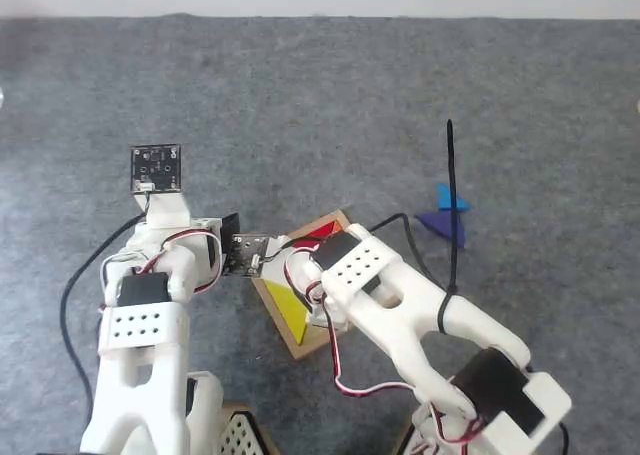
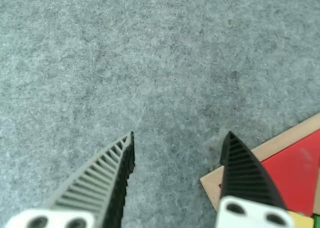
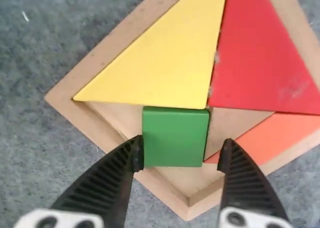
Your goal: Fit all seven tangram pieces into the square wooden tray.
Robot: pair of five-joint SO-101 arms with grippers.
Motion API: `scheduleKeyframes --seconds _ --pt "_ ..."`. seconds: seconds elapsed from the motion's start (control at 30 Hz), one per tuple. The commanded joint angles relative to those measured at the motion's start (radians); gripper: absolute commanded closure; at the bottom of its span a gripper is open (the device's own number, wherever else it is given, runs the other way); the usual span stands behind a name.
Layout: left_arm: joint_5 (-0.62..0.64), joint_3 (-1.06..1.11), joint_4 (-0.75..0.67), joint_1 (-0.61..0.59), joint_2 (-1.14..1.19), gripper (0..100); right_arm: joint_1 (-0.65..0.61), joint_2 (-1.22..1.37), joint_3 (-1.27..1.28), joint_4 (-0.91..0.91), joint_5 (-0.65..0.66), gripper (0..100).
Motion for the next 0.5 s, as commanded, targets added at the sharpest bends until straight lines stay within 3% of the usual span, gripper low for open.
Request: scheduleKeyframes --seconds 0.0,0.23,0.47 --pt "-0.009 -0.01 -0.015 -0.003 -0.026 73 0.018 -0.05 -0.008 -0.015 0.006 77.1" --pt "-0.009 -0.01 -0.015 -0.005 -0.026 73 0.122 -0.042 -0.038 0.024 0.014 77.2" --pt "-0.009 -0.01 -0.015 -0.006 -0.026 73 0.096 0.116 -0.046 -0.096 0.006 77.2"
